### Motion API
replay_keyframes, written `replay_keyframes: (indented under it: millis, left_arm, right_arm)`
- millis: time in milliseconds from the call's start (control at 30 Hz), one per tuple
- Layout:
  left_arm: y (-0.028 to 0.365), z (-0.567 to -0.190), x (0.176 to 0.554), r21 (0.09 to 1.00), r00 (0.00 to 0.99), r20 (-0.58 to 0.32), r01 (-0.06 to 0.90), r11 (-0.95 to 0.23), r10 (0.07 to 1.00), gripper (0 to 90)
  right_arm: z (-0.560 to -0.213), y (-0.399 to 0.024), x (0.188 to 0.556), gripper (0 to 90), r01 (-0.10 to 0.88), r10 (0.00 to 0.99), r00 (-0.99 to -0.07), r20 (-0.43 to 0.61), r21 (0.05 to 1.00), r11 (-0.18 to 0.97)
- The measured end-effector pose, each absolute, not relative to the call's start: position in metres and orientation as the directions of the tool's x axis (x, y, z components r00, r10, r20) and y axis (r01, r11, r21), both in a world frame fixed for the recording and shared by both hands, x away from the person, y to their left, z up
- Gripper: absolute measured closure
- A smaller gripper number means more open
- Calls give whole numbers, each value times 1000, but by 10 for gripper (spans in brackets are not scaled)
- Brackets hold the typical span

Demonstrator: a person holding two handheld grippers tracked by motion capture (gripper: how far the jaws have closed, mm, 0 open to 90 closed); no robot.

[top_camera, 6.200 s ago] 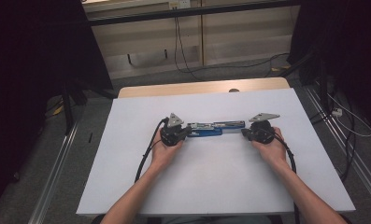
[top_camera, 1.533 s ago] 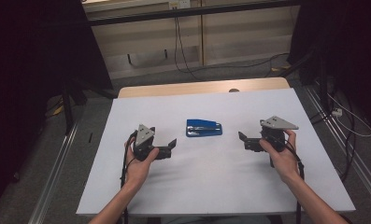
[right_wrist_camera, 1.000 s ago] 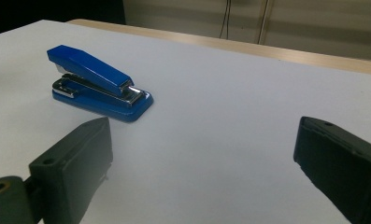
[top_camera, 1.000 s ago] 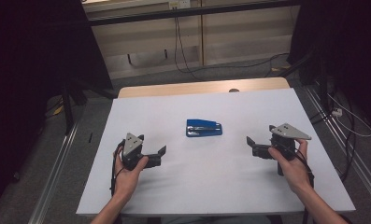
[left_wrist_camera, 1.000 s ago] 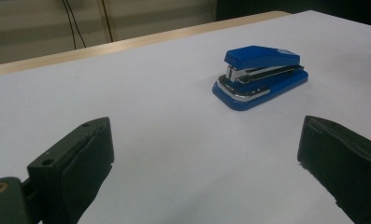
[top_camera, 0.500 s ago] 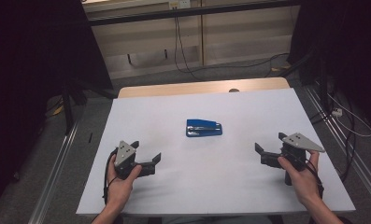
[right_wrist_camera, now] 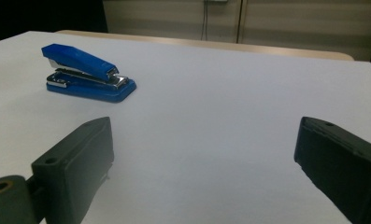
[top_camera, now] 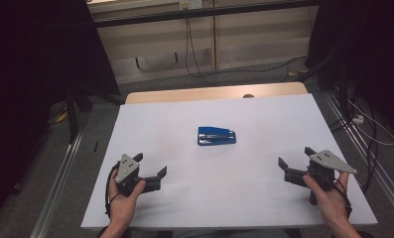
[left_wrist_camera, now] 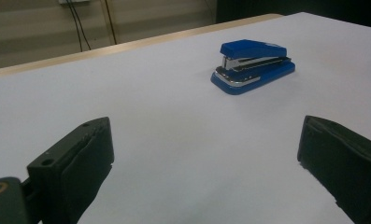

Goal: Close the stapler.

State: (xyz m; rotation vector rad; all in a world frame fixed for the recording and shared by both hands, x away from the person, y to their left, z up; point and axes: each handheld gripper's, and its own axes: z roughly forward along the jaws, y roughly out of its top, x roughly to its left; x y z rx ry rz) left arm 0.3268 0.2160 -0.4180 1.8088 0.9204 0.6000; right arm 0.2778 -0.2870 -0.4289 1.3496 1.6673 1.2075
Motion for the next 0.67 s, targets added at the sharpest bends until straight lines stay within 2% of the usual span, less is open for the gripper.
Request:
replay_keyframes:
  millis: [333, 433, 667]
  left_arm:
    - [230, -420, 325, 921, 545, -9, 331, -205, 839, 39]
    - [230, -421, 327, 918, 547, -28, 345, -195, 837, 39]
    - [230, -421, 328, 915, 566, -12, 339, -220, 824, 39]
  right_arm:
    - [-432, -279, 281, 48, 339, 965, -260, 31, 939, 61]
    - [-433, -280, 281, 46, 343, 965, -259, 36, 938, 57]
    - [-431, -281, 281, 43, 330, 965, -260, 44, 943, 46]
